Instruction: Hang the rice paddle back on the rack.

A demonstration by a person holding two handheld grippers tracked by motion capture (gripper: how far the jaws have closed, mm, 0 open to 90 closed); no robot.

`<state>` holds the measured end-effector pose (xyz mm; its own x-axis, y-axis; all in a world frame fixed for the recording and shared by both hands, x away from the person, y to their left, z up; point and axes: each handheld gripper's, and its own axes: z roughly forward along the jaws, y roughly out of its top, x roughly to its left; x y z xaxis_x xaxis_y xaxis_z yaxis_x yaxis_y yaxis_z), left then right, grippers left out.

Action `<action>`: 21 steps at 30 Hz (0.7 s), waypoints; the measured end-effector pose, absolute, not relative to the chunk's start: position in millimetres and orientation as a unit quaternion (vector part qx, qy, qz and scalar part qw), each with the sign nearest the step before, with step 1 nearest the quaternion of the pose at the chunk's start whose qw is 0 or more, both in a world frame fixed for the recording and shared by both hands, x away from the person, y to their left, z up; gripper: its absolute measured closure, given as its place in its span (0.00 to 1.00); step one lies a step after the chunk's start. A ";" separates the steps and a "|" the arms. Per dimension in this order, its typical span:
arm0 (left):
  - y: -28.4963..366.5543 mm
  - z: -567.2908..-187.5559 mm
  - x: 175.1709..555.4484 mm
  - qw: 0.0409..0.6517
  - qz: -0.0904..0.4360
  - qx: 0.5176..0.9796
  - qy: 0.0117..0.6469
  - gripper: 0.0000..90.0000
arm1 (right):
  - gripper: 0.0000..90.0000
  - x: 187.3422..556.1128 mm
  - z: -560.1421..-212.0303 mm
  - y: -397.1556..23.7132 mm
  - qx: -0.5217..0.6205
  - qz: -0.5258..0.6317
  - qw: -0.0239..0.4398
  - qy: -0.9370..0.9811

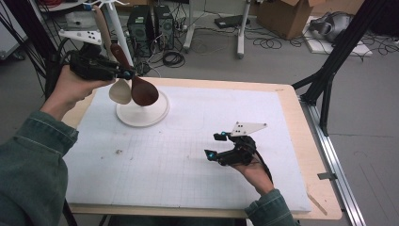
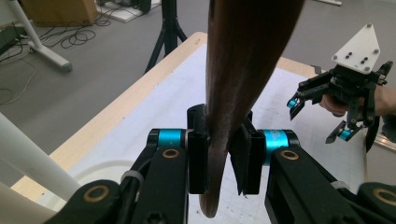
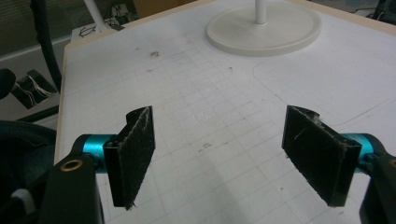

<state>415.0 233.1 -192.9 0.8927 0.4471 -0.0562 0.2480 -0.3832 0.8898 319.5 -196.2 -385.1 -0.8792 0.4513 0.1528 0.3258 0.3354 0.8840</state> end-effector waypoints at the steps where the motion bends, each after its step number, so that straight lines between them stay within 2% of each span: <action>1: 233.2 -190.7 415.8 0.514 0.098 0.825 0.211 0.86 | 0.28 319.4 -385.0 -196.8 0.240 0.525 0.060 0.814; 21: 235.6 -150.9 440.6 0.512 0.105 0.820 0.233 0.86 | 0.28 321.3 -385.1 -198.2 0.237 0.530 0.058 0.812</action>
